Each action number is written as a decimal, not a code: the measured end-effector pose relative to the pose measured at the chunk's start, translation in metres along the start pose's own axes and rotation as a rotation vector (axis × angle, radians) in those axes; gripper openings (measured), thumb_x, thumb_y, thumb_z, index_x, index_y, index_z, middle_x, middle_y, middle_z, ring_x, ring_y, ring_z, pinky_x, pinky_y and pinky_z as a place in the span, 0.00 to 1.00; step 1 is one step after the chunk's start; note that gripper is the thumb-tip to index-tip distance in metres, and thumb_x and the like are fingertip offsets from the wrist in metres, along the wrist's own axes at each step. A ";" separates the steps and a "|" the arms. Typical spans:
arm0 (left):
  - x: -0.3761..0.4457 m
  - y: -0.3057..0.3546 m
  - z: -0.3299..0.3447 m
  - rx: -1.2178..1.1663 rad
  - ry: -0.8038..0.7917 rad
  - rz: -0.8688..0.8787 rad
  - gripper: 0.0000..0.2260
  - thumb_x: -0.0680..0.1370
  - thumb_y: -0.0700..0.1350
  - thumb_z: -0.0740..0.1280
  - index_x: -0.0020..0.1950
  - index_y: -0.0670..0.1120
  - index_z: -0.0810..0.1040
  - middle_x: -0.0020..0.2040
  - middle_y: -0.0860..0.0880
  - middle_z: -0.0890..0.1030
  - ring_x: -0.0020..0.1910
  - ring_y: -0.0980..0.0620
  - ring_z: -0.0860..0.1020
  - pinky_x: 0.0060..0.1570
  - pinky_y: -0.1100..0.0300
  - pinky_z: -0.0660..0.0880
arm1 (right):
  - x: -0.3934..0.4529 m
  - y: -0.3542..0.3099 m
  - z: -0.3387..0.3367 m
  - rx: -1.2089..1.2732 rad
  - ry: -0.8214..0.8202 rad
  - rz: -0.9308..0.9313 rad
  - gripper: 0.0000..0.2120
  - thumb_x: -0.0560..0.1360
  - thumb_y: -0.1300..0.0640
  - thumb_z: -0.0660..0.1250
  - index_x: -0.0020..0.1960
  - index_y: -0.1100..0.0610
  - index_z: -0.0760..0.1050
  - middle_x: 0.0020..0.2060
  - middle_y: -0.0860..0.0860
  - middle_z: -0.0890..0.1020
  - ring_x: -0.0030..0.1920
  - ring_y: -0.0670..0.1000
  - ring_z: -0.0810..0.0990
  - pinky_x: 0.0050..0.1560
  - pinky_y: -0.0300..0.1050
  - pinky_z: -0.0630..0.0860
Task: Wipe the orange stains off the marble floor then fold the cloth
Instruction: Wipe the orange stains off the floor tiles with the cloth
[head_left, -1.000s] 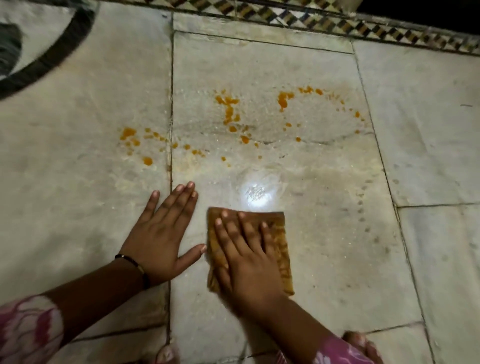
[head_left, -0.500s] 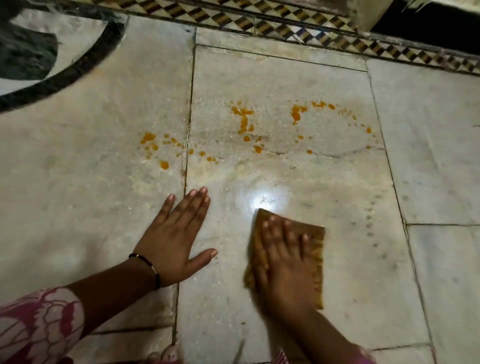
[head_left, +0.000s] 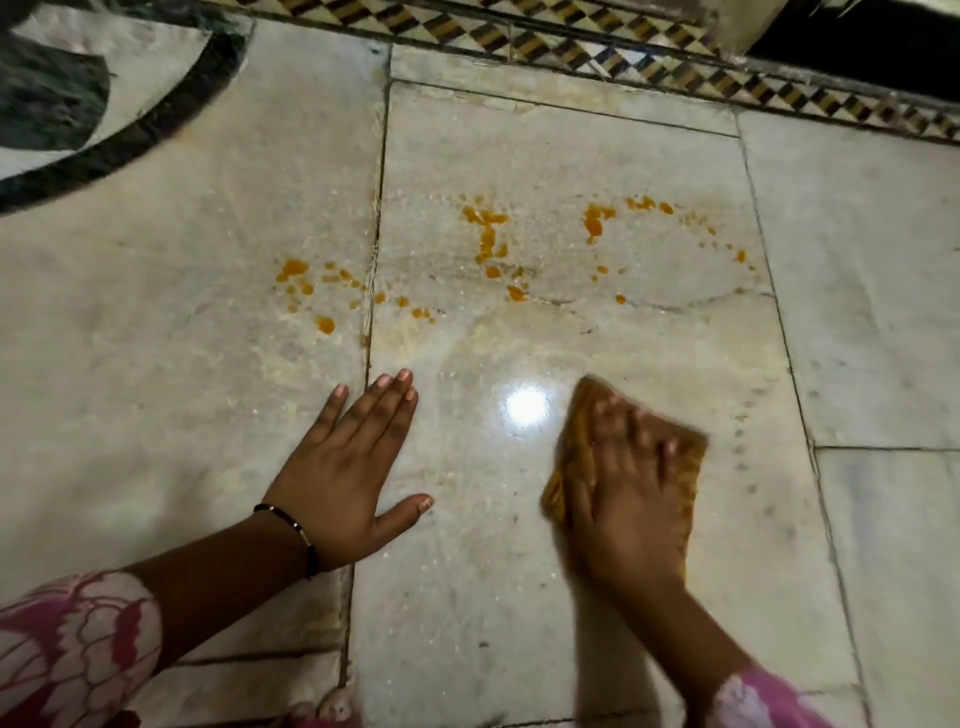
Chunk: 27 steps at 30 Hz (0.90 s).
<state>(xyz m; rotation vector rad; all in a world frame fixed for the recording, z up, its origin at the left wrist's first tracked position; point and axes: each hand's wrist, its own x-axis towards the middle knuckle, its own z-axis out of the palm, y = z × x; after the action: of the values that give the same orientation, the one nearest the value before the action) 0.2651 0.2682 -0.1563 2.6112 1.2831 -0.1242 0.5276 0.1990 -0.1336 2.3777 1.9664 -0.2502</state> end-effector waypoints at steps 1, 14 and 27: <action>0.000 0.000 0.000 0.001 0.002 0.003 0.39 0.76 0.66 0.50 0.77 0.39 0.53 0.78 0.42 0.52 0.76 0.46 0.51 0.72 0.44 0.50 | -0.018 -0.020 0.006 -0.002 0.006 -0.042 0.30 0.77 0.47 0.50 0.76 0.56 0.58 0.75 0.52 0.58 0.76 0.55 0.54 0.72 0.59 0.49; 0.000 -0.004 0.000 -0.026 0.001 0.013 0.39 0.76 0.68 0.47 0.77 0.40 0.52 0.78 0.43 0.51 0.77 0.47 0.50 0.72 0.46 0.50 | 0.085 0.016 -0.015 0.021 0.010 -0.083 0.31 0.77 0.41 0.43 0.78 0.49 0.48 0.77 0.47 0.53 0.77 0.48 0.48 0.74 0.52 0.43; 0.000 -0.005 -0.002 -0.045 0.010 0.024 0.39 0.76 0.68 0.50 0.77 0.41 0.53 0.78 0.44 0.53 0.76 0.48 0.52 0.73 0.49 0.48 | 0.101 -0.055 -0.009 0.063 -0.045 -0.240 0.29 0.79 0.43 0.44 0.78 0.50 0.48 0.78 0.48 0.51 0.77 0.51 0.47 0.72 0.51 0.36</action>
<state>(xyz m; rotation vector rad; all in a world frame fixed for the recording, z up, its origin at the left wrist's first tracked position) 0.2609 0.2721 -0.1551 2.5917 1.2432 -0.0777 0.4932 0.3087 -0.1367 2.1464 2.2540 -0.3768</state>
